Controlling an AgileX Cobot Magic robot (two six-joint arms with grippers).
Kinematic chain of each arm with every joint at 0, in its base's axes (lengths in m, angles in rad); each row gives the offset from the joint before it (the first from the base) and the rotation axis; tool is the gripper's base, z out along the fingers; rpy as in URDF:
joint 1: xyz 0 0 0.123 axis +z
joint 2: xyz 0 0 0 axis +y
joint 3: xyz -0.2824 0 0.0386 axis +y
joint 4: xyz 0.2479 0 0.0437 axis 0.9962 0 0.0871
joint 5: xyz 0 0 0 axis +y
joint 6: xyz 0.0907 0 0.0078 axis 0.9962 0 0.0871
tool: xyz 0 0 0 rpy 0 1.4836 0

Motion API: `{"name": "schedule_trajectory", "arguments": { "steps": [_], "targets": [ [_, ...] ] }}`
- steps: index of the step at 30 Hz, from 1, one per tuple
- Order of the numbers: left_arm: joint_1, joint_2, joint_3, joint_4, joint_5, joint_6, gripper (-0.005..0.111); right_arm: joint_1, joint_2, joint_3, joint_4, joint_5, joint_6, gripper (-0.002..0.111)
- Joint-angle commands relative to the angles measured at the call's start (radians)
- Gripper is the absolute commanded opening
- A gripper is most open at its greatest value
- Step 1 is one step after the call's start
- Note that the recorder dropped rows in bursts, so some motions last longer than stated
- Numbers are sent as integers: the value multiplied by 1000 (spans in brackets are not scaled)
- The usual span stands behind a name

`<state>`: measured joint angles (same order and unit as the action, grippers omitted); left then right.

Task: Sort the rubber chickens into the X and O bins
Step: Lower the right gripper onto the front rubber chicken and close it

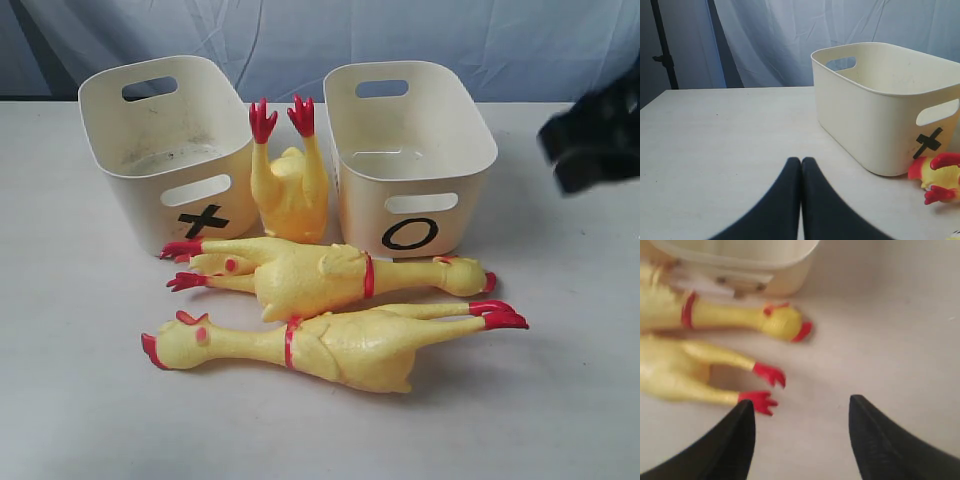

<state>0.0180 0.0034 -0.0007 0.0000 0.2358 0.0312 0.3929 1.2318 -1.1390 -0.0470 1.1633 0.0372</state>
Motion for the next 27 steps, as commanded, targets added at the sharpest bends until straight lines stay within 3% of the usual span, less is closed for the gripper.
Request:
{"name": "schedule_trajectory", "arguments": {
  "steps": [1, 5, 8, 27],
  "targets": [
    [-10, -3, 1, 0, 3, -4, 0, 54, 117, 78, 301, 10, -386, 53],
    [-10, -3, 1, 0, 3, -4, 0, 112, 169, 85, 512, -22, -537, 53],
    [-10, -3, 1, 0, 3, -4, 0, 146, 180, 85, 555, -51, -575, 53],
    [-10, -3, 1, 0, 3, -4, 0, 177, 240, 89, 295, -142, -635, 53]
  ]
}}
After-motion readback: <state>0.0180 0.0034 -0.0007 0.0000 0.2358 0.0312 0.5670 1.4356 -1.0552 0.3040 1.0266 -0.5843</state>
